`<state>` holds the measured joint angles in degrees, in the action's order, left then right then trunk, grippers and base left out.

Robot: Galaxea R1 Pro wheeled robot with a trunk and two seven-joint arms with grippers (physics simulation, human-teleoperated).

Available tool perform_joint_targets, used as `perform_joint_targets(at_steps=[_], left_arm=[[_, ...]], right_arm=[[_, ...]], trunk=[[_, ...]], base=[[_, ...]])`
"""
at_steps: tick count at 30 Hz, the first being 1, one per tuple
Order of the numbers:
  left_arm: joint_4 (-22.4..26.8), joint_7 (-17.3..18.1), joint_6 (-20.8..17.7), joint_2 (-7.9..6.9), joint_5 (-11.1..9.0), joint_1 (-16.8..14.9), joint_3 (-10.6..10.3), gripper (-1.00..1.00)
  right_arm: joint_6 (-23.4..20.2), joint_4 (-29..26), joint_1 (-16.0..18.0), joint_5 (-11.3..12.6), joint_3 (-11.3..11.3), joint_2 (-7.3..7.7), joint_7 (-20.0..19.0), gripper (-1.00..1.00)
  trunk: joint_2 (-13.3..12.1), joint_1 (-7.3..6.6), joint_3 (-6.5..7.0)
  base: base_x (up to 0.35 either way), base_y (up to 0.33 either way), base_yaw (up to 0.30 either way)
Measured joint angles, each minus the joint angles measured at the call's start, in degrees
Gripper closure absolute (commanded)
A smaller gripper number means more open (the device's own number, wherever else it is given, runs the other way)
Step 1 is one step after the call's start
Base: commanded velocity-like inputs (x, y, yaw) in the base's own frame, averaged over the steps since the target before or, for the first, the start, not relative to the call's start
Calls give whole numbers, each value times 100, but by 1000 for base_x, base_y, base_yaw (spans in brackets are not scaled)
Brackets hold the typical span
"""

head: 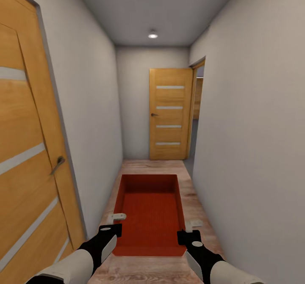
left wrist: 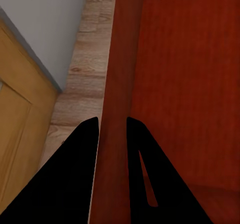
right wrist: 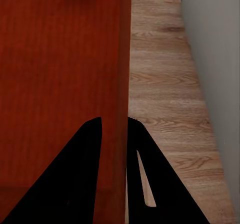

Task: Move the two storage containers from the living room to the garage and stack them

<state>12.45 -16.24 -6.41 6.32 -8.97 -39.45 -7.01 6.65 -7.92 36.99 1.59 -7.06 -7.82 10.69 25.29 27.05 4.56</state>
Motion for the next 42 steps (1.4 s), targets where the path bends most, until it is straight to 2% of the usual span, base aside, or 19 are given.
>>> perform_joint_targets(at_steps=[42], left_arm=[[0, -1, -3, 0, 0, 0, 0, 100]], right_arm=[[-3, 0, 0, 0, 1, 0, -1, 100]], trunk=[[0, 0, 0]], base=[[323, 0, 0]])
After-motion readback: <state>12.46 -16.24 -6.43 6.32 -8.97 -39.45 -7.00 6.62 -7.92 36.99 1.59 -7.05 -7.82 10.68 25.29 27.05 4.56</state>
